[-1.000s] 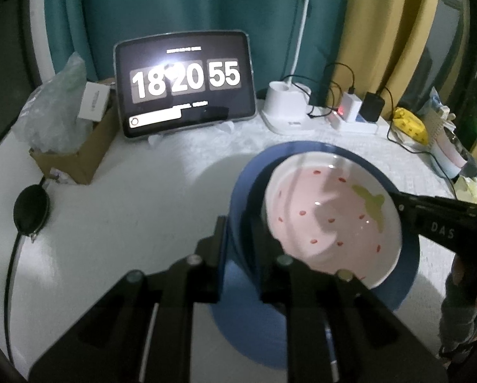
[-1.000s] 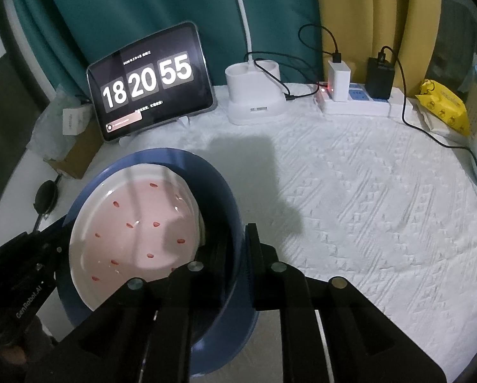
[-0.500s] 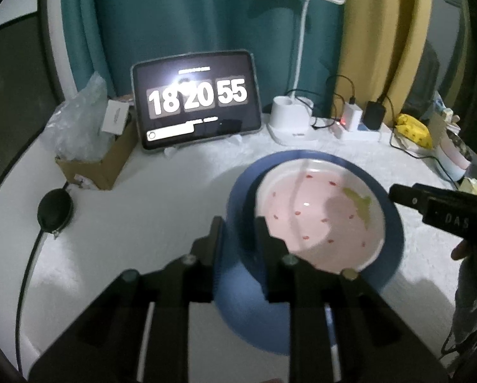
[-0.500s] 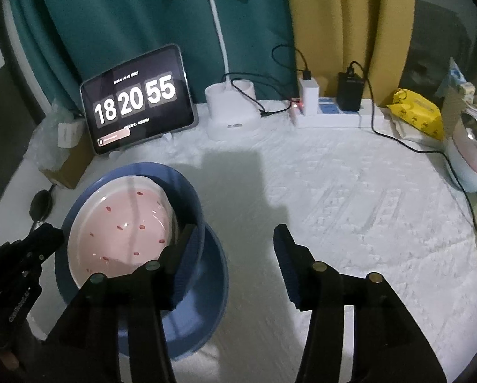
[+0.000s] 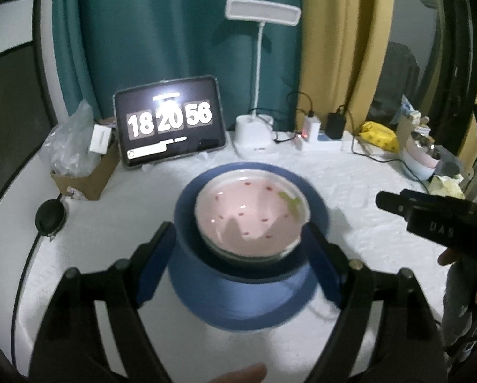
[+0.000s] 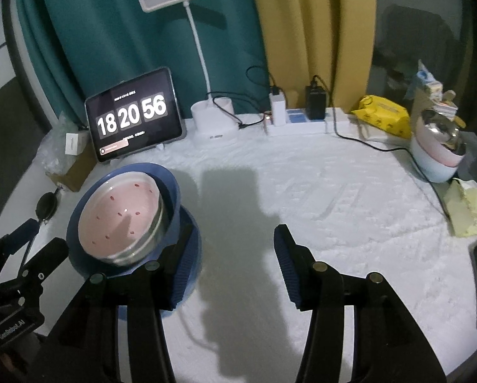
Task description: Organize plates and bowls
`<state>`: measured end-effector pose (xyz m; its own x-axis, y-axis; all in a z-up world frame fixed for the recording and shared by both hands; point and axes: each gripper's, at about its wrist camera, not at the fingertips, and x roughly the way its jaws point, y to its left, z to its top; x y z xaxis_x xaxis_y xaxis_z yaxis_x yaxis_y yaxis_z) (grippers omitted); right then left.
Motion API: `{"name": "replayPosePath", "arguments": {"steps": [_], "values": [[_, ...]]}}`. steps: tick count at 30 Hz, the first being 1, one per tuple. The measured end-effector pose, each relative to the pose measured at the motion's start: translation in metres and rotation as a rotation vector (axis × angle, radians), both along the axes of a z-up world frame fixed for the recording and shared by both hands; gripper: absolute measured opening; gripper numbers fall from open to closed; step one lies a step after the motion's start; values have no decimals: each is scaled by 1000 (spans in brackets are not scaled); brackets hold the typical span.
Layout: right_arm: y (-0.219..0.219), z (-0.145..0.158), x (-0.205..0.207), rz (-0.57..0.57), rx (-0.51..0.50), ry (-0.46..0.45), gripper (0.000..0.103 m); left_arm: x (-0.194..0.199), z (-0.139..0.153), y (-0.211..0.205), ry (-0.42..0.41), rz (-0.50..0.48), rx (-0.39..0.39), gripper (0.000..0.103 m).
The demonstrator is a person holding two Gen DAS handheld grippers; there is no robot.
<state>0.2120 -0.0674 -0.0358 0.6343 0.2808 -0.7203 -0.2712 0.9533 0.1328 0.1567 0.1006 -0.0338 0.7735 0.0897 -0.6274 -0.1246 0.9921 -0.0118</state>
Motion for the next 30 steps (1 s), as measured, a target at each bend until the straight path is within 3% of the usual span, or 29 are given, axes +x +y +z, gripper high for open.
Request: {"name": "replayPosePath", "arguments": {"steps": [18, 30], "values": [[-65, 43, -65, -57, -37, -180, 52, -52, 45, -62, -124, -34, 29, 86], [-88, 76, -116, -100, -55, -288, 53, -95, 77, -72, -248, -24, 45, 86]]}}
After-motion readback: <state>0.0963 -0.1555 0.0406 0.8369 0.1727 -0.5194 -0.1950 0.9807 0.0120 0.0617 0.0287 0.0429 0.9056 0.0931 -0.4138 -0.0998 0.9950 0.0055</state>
